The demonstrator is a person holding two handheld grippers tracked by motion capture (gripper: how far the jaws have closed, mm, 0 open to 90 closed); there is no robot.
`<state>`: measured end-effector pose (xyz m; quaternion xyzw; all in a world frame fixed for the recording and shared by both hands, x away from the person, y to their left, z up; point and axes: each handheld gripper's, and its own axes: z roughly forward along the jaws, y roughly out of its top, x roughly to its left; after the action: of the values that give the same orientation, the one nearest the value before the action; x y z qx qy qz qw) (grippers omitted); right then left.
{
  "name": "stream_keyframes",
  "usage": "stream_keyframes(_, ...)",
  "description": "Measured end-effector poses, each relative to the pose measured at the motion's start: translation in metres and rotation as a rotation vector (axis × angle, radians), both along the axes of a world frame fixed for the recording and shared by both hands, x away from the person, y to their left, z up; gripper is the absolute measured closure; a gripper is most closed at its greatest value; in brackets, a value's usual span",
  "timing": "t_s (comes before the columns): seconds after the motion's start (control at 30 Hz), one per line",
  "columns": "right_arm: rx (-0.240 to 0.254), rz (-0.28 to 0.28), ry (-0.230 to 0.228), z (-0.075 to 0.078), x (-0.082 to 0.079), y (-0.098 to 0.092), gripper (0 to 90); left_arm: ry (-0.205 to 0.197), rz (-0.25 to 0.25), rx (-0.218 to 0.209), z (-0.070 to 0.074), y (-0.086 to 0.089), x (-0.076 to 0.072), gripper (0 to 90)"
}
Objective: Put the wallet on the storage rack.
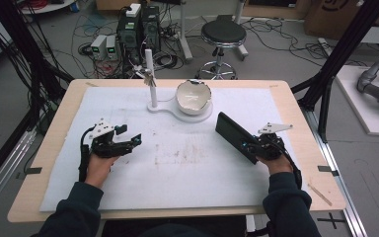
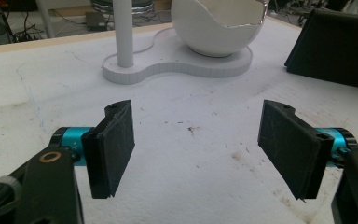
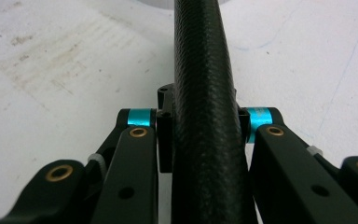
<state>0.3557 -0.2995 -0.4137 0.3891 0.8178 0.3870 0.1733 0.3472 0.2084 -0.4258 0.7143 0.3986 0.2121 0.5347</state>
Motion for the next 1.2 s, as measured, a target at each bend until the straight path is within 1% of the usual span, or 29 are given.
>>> stream_keyframes(0.03,0.017,0.000,-0.004,0.001,0.000,0.001,72.5,0.001,0.002,0.000,0.000,0.000,0.000,26.8)
stream_keyframes(0.17,0.012,0.002,-0.013,0.001,-0.001,0.002,72.3,0.002,-0.003,0.002,0.000,0.000,0.000,26.8)
stream_keyframes(0.2,0.009,0.002,-0.004,0.000,0.000,0.002,72.2,0.002,-0.003,0.003,0.000,0.000,0.000,26.9)
stream_keyframes(0.23,0.008,0.005,-0.004,-0.001,0.000,0.003,72.2,0.002,-0.003,0.003,0.000,0.000,0.000,26.8)
stream_keyframes(0.33,0.004,0.014,-0.015,-0.004,-0.001,0.002,71.9,0.001,0.002,-0.002,0.000,0.000,0.000,26.8)
stream_keyframes(0.37,0.012,0.024,-0.024,-0.006,-0.002,0.002,71.5,0.003,0.002,-0.003,0.000,0.000,0.000,26.8)
stream_keyframes(0.43,0.044,0.040,-0.036,-0.010,-0.003,-0.002,70.4,0.004,0.000,0.001,0.000,0.001,0.000,26.8)
stream_keyframes(0.47,0.048,0.042,-0.034,-0.010,-0.004,-0.003,68.9,0.004,0.000,0.003,0.000,0.001,0.000,26.8)
stream_keyframes(0.5,0.051,0.037,-0.043,-0.012,-0.006,-0.007,60.7,0.004,-0.001,0.003,0.000,0.001,0.000,26.8)
stream_keyframes(0.53,0.051,0.037,-0.043,-0.012,-0.006,-0.007,60.7,0.005,-0.001,0.002,0.000,0.001,0.000,26.8)
stream_keyframes(0.57,0.052,0.035,-0.030,-0.013,-0.006,-0.008,58.4,0.006,0.000,0.000,0.000,0.000,0.000,26.8)
stream_keyframes(0.6,0.047,0.036,-0.031,-0.013,-0.006,-0.010,55.3,0.006,0.000,0.000,0.000,0.000,0.000,26.8)
stream_keyframes(0.67,0.057,0.027,-0.036,-0.014,-0.008,-0.015,54.3,0.007,-0.001,0.003,-0.001,0.000,0.000,26.9)
stream_keyframes(0.7,0.059,0.027,-0.046,-0.016,-0.010,-0.021,54.2,0.008,-0.001,0.003,-0.001,0.000,0.000,26.8)
stream_keyframes(0.77,0.057,0.031,-0.045,-0.017,-0.010,-0.023,53.5,0.008,-0.002,0.002,-0.001,0.000,0.000,26.8)
stream_keyframes(0.8,0.050,0.045,-0.035,-0.020,-0.011,-0.026,52.5,0.008,-0.001,0.003,-0.001,0.000,0.000,26.8)
stream_keyframes(0.87,0.029,0.072,-0.032,-0.025,-0.013,-0.031,54.1,0.009,-0.001,0.002,-0.001,0.000,0.000,26.8)
stream_keyframes(0.93,0.030,0.068,-0.025,-0.028,-0.014,-0.036,55.2,0.009,-0.001,0.002,-0.001,0.000,0.000,26.8)
stream_keyframes(1.0,0.054,0.056,-0.045,-0.030,-0.016,-0.042,55.7,0.010,0.000,-0.002,-0.001,-0.001,0.000,26.8)
stream_keyframes(1.03,0.085,0.052,-0.042,-0.033,-0.017,-0.047,57.6,0.010,0.001,-0.002,-0.001,-0.001,0.000,26.9)
stream_keyframes(1.07,0.085,0.052,-0.042,-0.033,-0.017,-0.047,57.6,0.010,0.000,-0.001,-0.001,-0.001,0.000,26.9)
stream_keyframes(1.1,0.110,0.060,-0.047,-0.033,-0.018,-0.049,64.3,0.012,-0.001,0.001,-0.001,-0.001,0.000,27.0)
stream_keyframes(1.13,0.110,0.060,-0.047,-0.033,-0.018,-0.049,64.3,0.011,-0.001,0.001,-0.001,-0.001,0.000,27.0)
stream_keyframes(1.2,0.113,0.082,-0.055,-0.033,-0.019,-0.049,70.6,0.012,-0.003,0.005,-0.002,-0.001,0.000,27.0)
